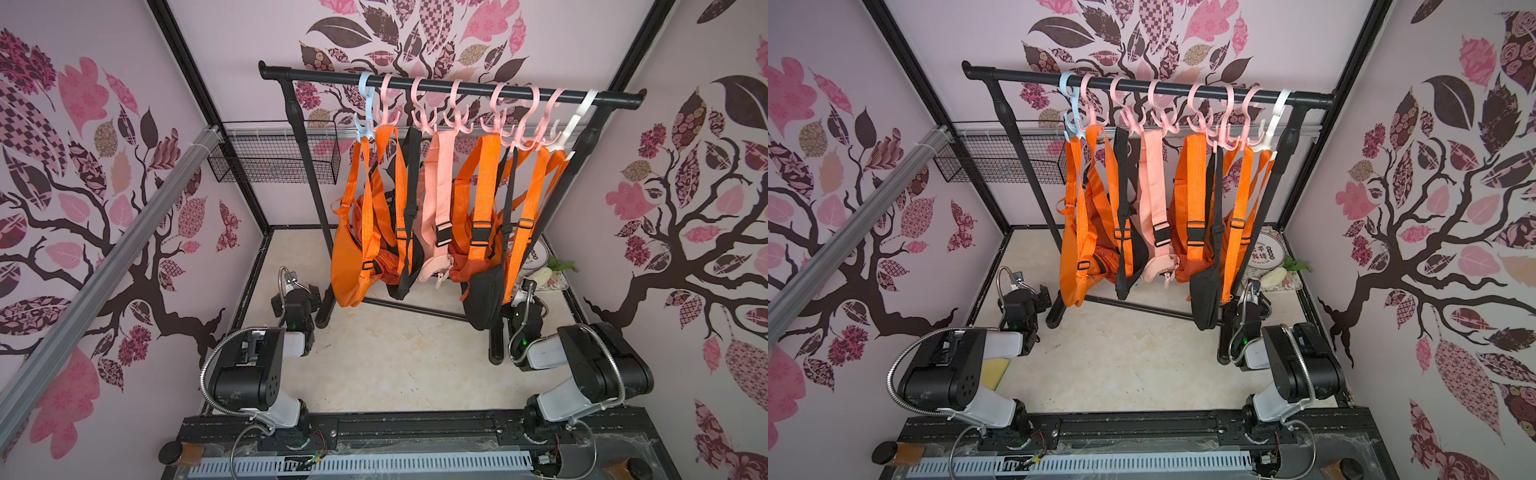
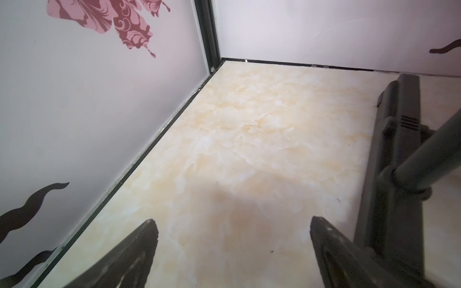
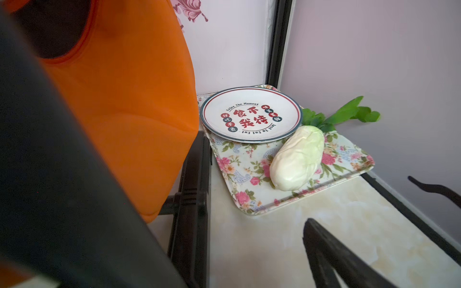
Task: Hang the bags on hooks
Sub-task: Reset both arms
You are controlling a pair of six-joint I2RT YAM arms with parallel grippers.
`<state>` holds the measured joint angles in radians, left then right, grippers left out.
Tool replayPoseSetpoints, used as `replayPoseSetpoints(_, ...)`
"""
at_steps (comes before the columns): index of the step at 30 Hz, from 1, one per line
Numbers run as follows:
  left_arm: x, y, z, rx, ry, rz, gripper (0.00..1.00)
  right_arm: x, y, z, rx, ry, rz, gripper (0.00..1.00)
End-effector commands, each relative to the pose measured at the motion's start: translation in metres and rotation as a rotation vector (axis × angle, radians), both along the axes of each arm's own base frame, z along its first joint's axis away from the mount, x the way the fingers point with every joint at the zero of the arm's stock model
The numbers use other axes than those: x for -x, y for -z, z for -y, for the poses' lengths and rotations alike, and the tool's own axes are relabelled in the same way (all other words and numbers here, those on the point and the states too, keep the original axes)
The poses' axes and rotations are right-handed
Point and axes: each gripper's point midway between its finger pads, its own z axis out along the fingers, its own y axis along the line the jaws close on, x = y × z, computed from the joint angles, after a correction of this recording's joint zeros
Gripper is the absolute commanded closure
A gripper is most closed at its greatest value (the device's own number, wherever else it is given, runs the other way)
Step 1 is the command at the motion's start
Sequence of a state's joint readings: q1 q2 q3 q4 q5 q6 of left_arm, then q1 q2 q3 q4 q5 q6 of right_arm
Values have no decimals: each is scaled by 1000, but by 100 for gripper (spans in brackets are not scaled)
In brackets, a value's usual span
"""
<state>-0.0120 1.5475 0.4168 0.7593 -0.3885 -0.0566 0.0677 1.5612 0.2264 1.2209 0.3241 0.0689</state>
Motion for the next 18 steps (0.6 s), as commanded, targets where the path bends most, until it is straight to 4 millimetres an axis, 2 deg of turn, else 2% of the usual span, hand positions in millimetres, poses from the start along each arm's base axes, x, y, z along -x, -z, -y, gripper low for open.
replayPoseSetpoints(1,-10,-15,10,29,44,70,2,-8,-9,-3,-33,-27,35,1)
replayPoseSetpoints(18,-8,-18,12,19,48,82,2,-9,-8,-6,-26,-38,26,0)
